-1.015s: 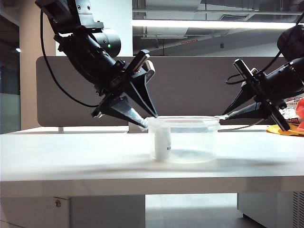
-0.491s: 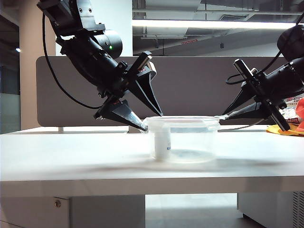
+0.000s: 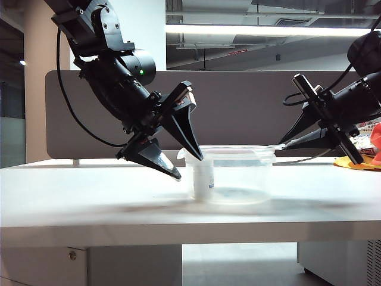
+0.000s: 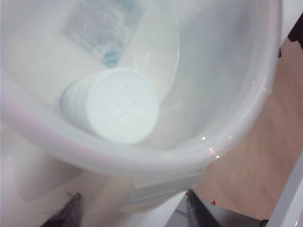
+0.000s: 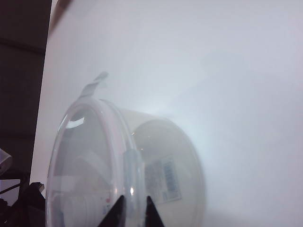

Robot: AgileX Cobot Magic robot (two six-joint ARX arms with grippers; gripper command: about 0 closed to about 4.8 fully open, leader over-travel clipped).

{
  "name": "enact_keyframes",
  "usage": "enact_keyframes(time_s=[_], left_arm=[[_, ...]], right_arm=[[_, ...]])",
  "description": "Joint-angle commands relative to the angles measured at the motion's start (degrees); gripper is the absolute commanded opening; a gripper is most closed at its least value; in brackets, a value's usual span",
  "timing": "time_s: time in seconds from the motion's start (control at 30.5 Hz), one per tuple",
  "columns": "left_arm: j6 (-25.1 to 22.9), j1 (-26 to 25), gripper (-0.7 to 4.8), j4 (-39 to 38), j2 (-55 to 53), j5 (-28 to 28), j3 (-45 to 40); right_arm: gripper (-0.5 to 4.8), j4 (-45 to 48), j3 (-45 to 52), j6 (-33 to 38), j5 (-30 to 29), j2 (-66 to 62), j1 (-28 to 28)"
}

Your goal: Remove the lid of the round box, pick up the small white medicine bottle inside, and place it on the table.

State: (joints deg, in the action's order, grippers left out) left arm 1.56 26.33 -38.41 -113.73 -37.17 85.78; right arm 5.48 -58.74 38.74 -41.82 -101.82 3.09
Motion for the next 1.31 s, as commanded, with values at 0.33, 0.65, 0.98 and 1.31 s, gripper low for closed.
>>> enact_keyframes(time_s=[0.33,0.65,0.98,1.31], left_arm=[[0.85,0.24,2.85,2.64,0.39,-4.00,0.15],[1.49,0.22,1.01,2.01,0.42,-8.17,0.15],[0.35,0.20,-0.01,1.25,0.42,-10.75,0.15],[0.66,0.20,0.23,0.11,0.42,-15.61,0.15]], right_arm=[[0.53,0.76,-0.22,-0.20,-0.44,0.28,0.13],[0.52,0.74,-0.22,-0.20,-0.31,0.28,0.13],[0.52,0.76,-0.22,-0.20,-0.31,0.28,0.13],[0.53,1.31,-0.28,-0.22,-1.05,0.44,-1.33]])
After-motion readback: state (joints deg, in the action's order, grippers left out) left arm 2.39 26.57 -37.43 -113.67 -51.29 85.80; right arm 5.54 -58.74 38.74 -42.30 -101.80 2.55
